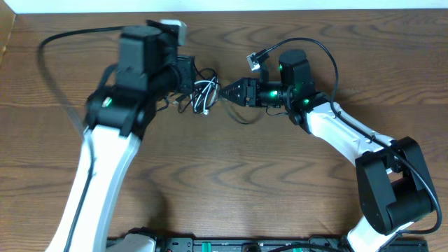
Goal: Untangle cables
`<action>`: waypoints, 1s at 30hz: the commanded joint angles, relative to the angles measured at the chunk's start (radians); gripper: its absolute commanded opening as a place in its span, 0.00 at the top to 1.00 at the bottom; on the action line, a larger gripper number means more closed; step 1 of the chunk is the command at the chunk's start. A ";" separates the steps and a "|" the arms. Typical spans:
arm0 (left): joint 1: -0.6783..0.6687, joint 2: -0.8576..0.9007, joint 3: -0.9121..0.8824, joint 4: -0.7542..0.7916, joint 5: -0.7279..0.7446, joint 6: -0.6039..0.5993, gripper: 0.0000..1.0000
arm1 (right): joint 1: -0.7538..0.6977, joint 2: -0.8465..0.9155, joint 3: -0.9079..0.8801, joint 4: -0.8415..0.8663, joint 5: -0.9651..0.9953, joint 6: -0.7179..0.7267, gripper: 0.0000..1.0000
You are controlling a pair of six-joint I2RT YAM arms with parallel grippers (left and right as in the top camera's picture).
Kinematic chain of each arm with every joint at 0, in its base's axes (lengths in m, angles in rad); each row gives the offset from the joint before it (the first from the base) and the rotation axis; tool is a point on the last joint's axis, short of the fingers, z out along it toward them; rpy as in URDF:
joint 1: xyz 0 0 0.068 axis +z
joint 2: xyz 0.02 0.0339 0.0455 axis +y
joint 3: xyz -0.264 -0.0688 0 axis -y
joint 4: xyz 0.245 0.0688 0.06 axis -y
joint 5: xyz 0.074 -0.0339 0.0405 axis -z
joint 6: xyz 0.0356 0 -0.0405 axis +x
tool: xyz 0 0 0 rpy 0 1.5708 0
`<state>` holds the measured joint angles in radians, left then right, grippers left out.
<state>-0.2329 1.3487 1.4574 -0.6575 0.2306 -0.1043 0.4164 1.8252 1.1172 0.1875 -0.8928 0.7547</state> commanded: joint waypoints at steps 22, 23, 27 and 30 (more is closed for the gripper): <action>0.002 -0.033 0.018 -0.212 -0.242 -0.015 0.93 | -0.020 -0.009 0.008 0.014 0.072 -0.081 0.25; 0.002 -0.017 0.018 -0.219 -0.242 -0.031 0.93 | -0.020 -0.009 0.008 0.003 0.076 -0.095 0.25; 0.001 0.058 0.018 -0.242 -0.238 -0.102 0.93 | -0.020 -0.009 0.008 -0.044 0.085 -0.157 0.25; 0.002 0.113 0.018 -0.260 -0.239 -0.130 0.92 | -0.020 -0.009 0.008 -0.083 0.125 -0.169 0.26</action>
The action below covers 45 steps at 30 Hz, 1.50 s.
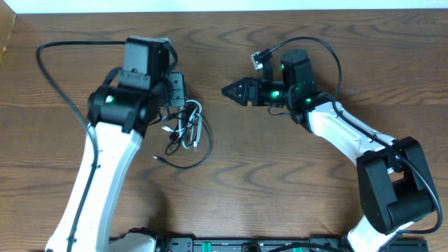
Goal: Untangle cables
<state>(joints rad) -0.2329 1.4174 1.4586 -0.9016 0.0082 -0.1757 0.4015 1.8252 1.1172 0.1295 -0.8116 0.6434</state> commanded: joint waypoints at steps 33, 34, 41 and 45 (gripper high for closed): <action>0.003 0.328 0.017 -0.027 -0.008 -0.163 0.85 | 0.000 -0.006 -0.001 -0.400 0.686 -0.259 0.25; 0.002 0.328 0.017 -0.024 -0.008 -0.163 0.83 | 0.000 -0.006 -0.001 -0.404 0.686 -0.259 0.25; 0.003 0.328 0.017 0.003 -0.009 -0.163 0.42 | 0.001 -0.006 -0.001 -0.412 0.686 -0.259 0.25; 0.008 0.328 0.017 0.060 -0.010 -0.163 0.31 | 0.001 -0.006 -0.001 -0.413 0.686 -0.259 0.25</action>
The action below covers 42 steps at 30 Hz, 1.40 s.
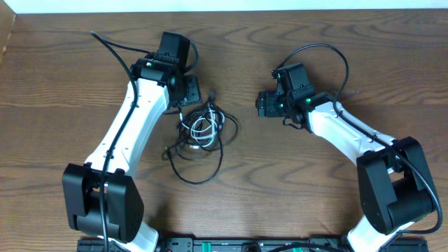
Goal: Untangle cables
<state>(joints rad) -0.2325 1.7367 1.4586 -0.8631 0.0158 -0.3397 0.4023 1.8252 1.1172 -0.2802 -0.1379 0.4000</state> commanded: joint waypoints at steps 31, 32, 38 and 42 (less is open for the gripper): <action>-0.028 0.011 -0.073 -0.107 0.343 0.608 0.34 | 0.012 -0.006 -0.001 -0.061 0.085 -0.017 0.20; -0.034 0.011 -0.078 -0.099 0.343 0.608 0.34 | 0.012 -0.006 -0.001 -0.061 0.088 -0.017 0.20; -0.069 0.089 -0.103 -0.069 0.332 0.604 0.35 | 0.012 -0.006 -0.001 -0.067 0.087 -0.021 0.20; -0.069 0.161 -0.103 -0.056 0.332 0.604 0.38 | 0.012 -0.006 -0.001 -0.072 0.087 -0.021 0.19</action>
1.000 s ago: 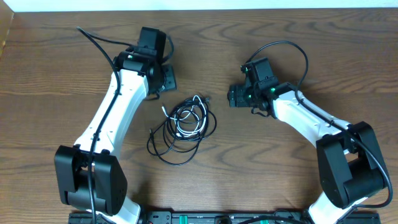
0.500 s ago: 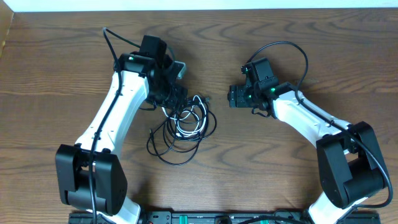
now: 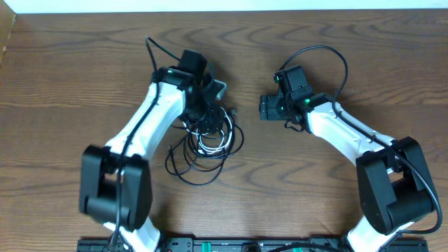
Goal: Untangle cables
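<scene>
A tangle of thin black and white cables (image 3: 204,145) lies on the wooden table left of centre, with a wide black loop hanging toward the front. My left gripper (image 3: 208,117) points down onto the top of the tangle. Its fingers are hidden under the wrist, so their state cannot be made out. My right gripper (image 3: 266,108) hovers to the right of the tangle, well apart from it, with nothing visibly in it. Its fingers are also foreshortened and unreadable.
The left arm's own black cable (image 3: 155,52) arcs up behind its wrist. The right arm's cable (image 3: 329,52) loops over its forearm. The table's back edge (image 3: 224,10) runs along the top. The arm bases (image 3: 210,245) stand at the front edge.
My left gripper has moved right and forward, from beside the tangle's back-left edge to on top of it. The tangle lies slightly further right with its loops rearranged. The right gripper has barely moved.
First both grippers met at the cable bundle, held up near the table's back. Then the bundle hung from the left gripper alone, the right one drawn back. Later the tangle lay on the table with the left gripper beside it, and now the left gripper is on it.
</scene>
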`<action>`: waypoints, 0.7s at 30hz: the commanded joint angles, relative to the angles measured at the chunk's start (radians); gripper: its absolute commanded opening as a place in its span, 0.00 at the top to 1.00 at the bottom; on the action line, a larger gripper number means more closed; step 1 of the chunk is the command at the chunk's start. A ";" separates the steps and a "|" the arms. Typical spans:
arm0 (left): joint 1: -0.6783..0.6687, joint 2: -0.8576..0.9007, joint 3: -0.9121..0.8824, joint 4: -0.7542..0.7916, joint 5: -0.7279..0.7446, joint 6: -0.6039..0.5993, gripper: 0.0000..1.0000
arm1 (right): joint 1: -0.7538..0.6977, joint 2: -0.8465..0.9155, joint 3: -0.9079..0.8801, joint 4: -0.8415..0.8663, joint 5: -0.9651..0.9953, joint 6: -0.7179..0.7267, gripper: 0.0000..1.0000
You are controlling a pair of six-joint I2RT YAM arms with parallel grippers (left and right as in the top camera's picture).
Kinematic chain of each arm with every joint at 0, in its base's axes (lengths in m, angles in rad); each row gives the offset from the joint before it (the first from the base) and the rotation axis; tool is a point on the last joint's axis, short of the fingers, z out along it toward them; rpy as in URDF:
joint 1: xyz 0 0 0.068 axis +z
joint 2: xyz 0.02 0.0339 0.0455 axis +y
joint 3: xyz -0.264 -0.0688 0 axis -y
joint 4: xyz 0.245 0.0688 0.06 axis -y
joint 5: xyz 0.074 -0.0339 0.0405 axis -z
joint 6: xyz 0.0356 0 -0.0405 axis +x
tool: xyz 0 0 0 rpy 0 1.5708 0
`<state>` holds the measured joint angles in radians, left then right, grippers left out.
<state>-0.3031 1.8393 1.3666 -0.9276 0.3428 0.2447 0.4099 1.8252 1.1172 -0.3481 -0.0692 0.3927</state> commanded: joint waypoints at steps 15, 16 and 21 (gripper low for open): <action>0.008 -0.075 0.085 0.056 0.005 -0.022 0.92 | 0.004 -0.006 -0.001 -0.005 0.018 -0.013 0.20; 0.013 -0.128 0.089 0.081 0.005 -0.022 0.93 | 0.004 -0.006 -0.001 -0.008 0.018 -0.013 0.20; 0.034 -0.323 0.089 0.180 0.005 -0.022 0.92 | 0.004 -0.006 -0.001 -0.012 0.018 -0.013 0.20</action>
<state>-0.2871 1.6409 1.4220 -0.7818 0.3416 0.2325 0.4099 1.8252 1.1172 -0.3561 -0.0658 0.3927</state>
